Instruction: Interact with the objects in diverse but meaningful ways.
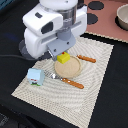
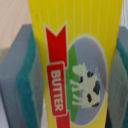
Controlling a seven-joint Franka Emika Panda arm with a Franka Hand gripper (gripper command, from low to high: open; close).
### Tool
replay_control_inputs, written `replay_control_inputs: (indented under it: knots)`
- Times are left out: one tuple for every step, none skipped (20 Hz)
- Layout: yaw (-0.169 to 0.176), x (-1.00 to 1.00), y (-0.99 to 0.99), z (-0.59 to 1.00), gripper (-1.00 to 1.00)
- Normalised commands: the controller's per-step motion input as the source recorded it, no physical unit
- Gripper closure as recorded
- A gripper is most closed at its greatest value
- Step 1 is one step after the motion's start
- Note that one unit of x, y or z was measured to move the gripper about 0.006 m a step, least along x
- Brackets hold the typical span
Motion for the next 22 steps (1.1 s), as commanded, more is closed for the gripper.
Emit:
replay_control_inputs:
  knots:
    - [-0.091, 0.83, -0.49, 0.0, 1.0]
    - [-0.092, 0.83, -0.5, 0.0, 1.0]
    - [-0.095, 0.79, -0.52, 0.0, 1.0]
    - [-0.095, 0.72, -0.56, -0.03, 1.0]
    - [-0.095, 0.69, -0.57, -0.05, 1.0]
    - [-0.097, 0.67, -0.59, -0.07, 1.0]
    - [-0.096, 0.67, -0.6, -0.08, 1.0]
    - [-0.096, 0.64, -0.61, -0.1, 1.0]
    - [-0.095, 0.61, -0.63, -0.12, 1.0]
    - [-0.1, 0.51, -0.66, -0.15, 1.0]
    - [-0.103, 0.46, -0.67, -0.18, 1.0]
    - [-0.102, 0.42, -0.68, -0.21, 1.0]
    - [-0.1, 0.39, -0.69, -0.23, 1.0]
    - [-0.094, 0.25, -0.73, -0.3, 1.0]
    - [-0.092, 0.11, -0.65, -0.34, 1.0]
    - [-0.091, 0.01, -0.62, -0.41, 1.0]
    - [-0.088, -0.02, -0.57, -0.47, 1.0]
    - [-0.08, -0.15, -0.55, -0.54, 1.0]
    - [-0.06, -0.27, -0.53, -0.59, 1.0]
    - [-0.019, -0.43, -0.53, -0.61, 1.0]
    - [0.0, -0.53, -0.51, -0.61, 1.0]
    - [0.0, -0.63, -0.45, -0.61, 1.0]
